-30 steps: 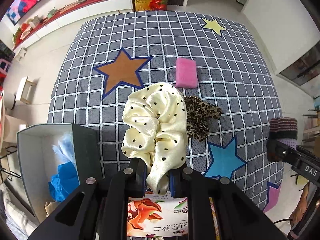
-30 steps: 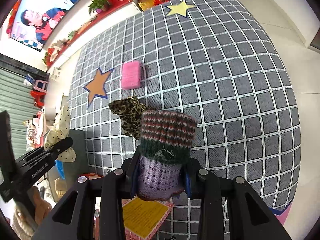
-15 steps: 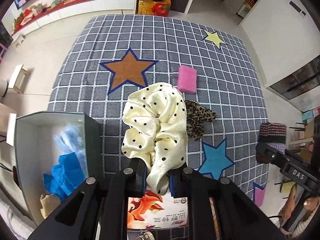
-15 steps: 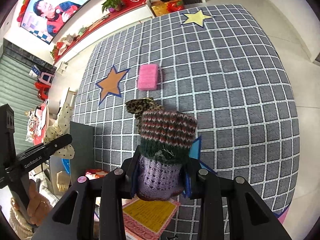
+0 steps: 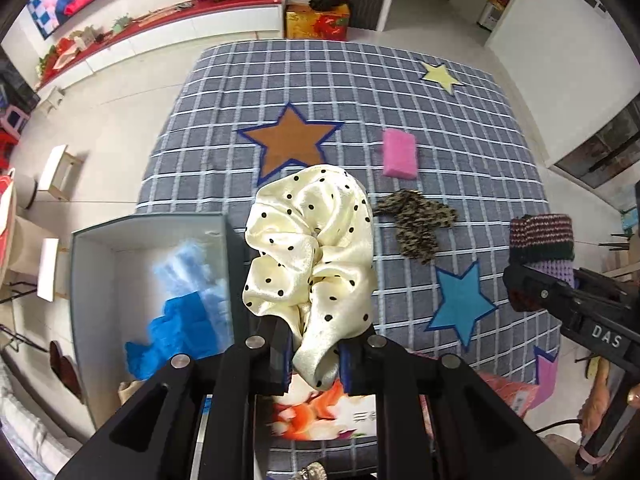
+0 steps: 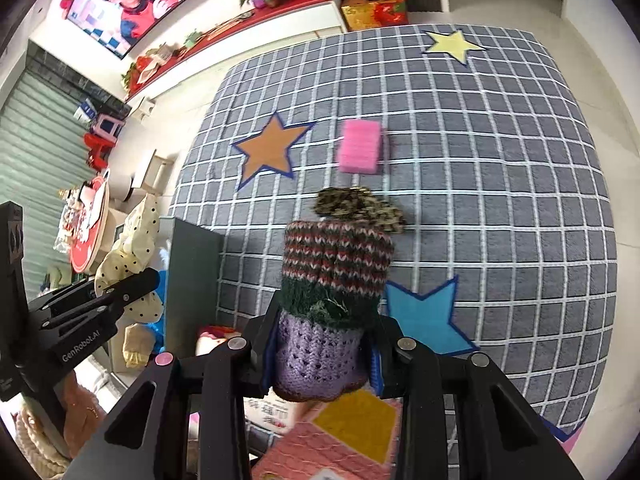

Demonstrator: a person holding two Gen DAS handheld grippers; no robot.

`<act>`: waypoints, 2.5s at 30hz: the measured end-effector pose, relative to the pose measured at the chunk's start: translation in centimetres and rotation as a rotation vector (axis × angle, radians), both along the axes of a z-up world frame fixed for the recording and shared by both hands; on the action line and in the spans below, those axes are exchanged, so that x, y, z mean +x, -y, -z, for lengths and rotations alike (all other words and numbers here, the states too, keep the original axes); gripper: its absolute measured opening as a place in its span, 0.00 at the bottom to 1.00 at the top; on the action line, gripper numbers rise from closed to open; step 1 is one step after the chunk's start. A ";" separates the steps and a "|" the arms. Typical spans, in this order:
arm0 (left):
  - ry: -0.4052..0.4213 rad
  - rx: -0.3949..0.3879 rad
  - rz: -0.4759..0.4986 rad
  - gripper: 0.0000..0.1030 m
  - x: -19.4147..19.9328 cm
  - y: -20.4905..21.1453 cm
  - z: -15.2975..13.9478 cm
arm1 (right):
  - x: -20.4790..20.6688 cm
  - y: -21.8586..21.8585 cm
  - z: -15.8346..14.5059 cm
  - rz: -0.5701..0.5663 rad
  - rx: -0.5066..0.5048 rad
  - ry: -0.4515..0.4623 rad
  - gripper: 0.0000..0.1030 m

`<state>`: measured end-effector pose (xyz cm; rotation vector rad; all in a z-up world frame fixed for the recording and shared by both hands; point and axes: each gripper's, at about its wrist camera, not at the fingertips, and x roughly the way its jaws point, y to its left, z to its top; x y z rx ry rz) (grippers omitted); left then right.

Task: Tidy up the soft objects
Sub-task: 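Lift and carry the scrunchie and knit hat over the white box, then open both grippers to drop the scrunchie and knit hat into the box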

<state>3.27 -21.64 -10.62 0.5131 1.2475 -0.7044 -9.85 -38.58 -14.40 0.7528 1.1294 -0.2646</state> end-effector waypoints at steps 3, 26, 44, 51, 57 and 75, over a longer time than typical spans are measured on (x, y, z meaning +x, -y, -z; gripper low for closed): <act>-0.001 0.012 -0.019 0.19 0.5 -1.3 0.1 | 1.0 -1.6 -0.5 -0.030 -0.006 0.006 0.35; 0.031 -0.006 -0.174 0.20 3.2 -12.7 -0.6 | 7.1 -13.7 -2.5 -0.258 -0.078 -0.006 0.35; -0.038 0.011 -0.312 0.21 5.3 -20.3 2.3 | 11.8 -21.4 -1.9 -0.440 -0.096 -0.041 0.35; -0.110 0.016 -0.353 0.21 5.8 -22.0 4.6 | 14.8 -23.2 -0.2 -0.469 -0.068 -0.088 0.35; -0.159 0.023 -0.357 0.21 5.4 -22.2 6.1 | 18.0 -24.5 1.4 -0.510 -0.102 -0.125 0.35; -0.197 0.008 -0.353 0.23 4.8 -22.3 7.3 | 23.9 -26.2 3.9 -0.567 -0.164 -0.175 0.35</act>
